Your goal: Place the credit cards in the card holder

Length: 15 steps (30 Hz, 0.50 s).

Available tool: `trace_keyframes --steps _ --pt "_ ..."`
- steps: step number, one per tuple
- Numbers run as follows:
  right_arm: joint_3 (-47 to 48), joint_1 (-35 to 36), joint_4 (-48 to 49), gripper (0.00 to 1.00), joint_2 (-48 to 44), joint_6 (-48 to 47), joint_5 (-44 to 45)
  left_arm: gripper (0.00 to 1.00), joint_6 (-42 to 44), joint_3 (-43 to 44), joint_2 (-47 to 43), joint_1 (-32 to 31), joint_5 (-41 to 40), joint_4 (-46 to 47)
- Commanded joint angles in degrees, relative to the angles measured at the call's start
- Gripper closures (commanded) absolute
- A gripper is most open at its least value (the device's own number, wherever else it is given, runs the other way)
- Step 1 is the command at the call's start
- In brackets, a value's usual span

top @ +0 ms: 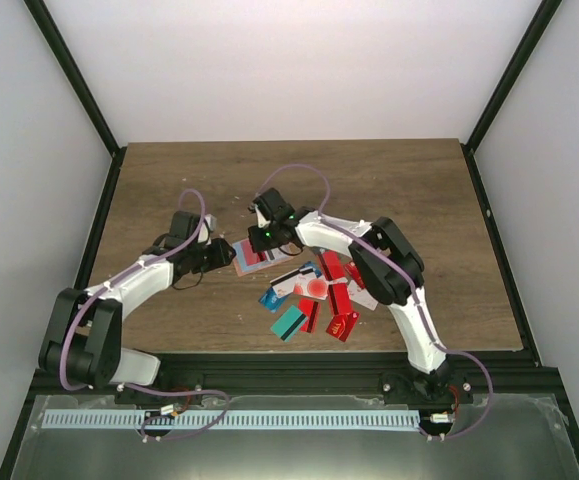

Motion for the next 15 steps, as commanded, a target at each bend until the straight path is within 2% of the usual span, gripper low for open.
trace_keyframes --steps 1,15 --pt "-1.55 -1.16 3.77 0.99 -3.26 2.05 -5.55 0.61 -1.09 -1.14 1.22 0.21 3.16 4.46" --pt "-5.72 -5.49 9.31 0.99 -3.47 6.28 -17.03 0.55 -5.02 -2.27 6.26 0.85 8.99 13.98"
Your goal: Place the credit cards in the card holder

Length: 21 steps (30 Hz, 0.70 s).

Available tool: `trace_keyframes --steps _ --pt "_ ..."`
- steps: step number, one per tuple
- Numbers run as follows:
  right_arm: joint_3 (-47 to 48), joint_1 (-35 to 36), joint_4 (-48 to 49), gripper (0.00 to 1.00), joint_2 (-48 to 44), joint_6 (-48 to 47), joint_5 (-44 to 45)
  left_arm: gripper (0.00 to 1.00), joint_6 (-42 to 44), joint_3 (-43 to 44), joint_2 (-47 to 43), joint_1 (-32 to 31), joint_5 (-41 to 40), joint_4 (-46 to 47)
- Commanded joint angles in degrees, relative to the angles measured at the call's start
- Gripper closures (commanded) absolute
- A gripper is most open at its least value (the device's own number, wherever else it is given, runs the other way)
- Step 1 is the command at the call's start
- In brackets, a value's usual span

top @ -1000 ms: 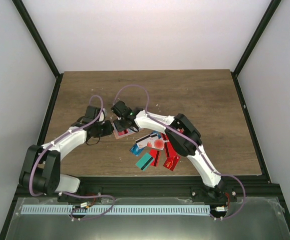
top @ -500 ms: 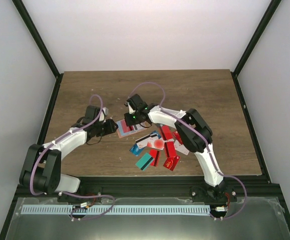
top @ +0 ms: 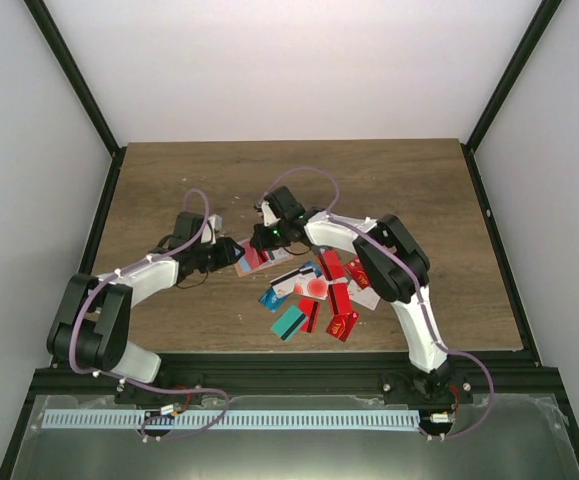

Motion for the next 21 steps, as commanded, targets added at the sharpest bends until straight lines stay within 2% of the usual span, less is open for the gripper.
trace_keyframes --steps 1,12,21 --pt "-1.7 -2.57 3.54 0.99 -2.31 2.58 -5.78 0.54 -2.28 -0.93 1.9 0.84 3.2 5.82" --pt "-6.36 -5.99 9.61 0.99 -2.38 6.61 -13.19 0.51 -4.14 -0.6 5.12 1.14 5.65 9.4" --pt "-7.07 -6.31 11.1 0.99 -2.16 7.5 -15.3 0.51 -5.37 -0.22 7.61 1.21 7.5 12.49"
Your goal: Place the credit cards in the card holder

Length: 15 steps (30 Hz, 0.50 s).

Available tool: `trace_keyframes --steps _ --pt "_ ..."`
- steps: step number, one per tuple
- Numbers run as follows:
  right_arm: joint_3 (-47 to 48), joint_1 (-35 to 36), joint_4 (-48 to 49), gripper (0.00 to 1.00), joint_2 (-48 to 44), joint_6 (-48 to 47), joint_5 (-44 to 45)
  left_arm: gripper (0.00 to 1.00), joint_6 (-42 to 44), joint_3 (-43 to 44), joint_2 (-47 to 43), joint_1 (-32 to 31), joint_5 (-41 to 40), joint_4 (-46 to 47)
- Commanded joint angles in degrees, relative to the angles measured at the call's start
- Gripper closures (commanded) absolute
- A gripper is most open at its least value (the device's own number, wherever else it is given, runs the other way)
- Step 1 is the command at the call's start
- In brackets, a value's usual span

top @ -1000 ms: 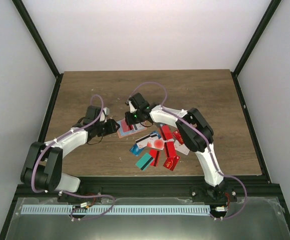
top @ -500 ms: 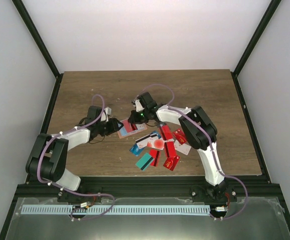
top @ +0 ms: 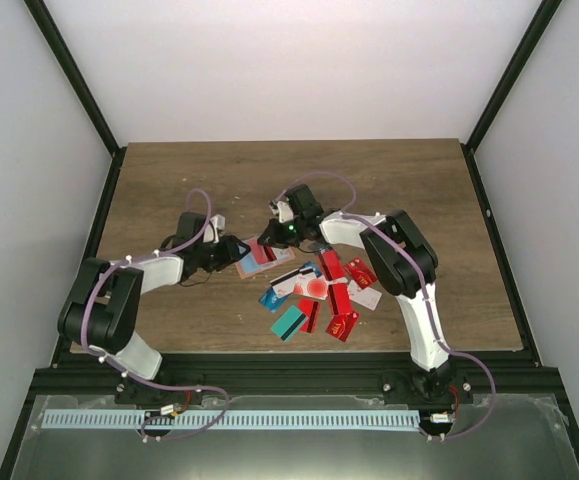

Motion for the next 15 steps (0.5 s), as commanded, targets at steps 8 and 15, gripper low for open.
trace_keyframes --steps 8,15 --pt "-0.44 -0.41 2.21 0.99 -1.37 1.26 -3.16 0.54 -1.4 1.04 3.55 0.23 2.0 5.34" --pt "-1.06 -0.9 3.13 0.99 -1.27 1.91 -4.27 0.58 -2.66 1.56 6.53 0.23 3.11 8.58"
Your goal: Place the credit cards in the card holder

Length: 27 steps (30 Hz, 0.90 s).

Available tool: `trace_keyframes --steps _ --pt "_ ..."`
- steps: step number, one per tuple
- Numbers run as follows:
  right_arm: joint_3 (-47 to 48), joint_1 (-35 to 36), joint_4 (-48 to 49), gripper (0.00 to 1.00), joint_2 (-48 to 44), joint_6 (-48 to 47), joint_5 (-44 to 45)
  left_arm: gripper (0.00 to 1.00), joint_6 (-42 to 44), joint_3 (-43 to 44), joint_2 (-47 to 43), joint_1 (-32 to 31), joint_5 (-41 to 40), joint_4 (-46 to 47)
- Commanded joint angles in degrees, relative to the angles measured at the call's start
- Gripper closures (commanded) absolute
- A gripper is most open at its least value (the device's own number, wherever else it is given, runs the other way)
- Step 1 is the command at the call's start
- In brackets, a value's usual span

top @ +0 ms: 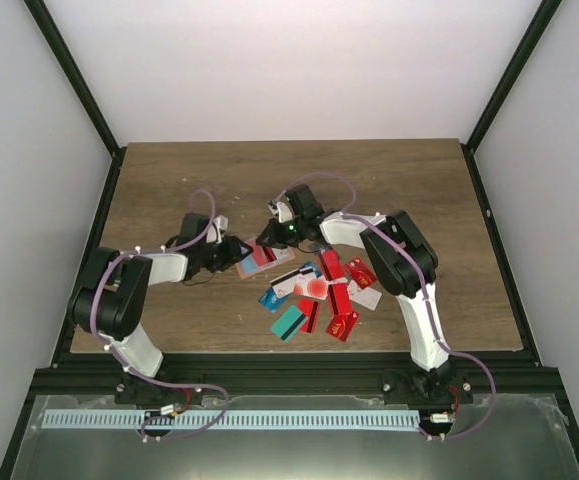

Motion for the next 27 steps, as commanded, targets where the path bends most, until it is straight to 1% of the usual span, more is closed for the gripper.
trace_keyframes --steps 1,6,9,20,23,26,27 --pt "-0.75 -0.97 1.96 0.99 -1.28 0.94 -1.94 0.59 -1.32 1.21 2.02 0.24 1.99 4.33" --pt "-1.03 -1.31 2.44 0.99 -1.11 1.24 -2.71 0.63 -1.9 1.45 3.8 0.22 3.26 6.98" --pt "-1.2 -1.4 2.58 0.99 -1.1 1.33 -2.8 0.66 -3.62 1.74 4.53 0.22 3.85 8.2" --pt "-1.43 -1.58 3.48 0.99 -0.62 1.93 -4.02 0.79 -5.13 2.93 7.25 0.22 5.74 11.35" --pt "-1.43 -1.51 3.59 0.99 -0.5 1.96 -4.27 0.85 -5.52 3.08 7.62 0.22 6.24 12.37" --pt "-1.43 -1.6 3.6 0.99 -0.4 1.85 -4.53 0.95 -6.23 3.12 8.27 0.14 6.88 13.97" --pt "-1.45 -1.58 3.58 0.99 -0.33 1.79 -4.68 0.96 -6.46 3.19 8.58 0.13 7.18 14.4"
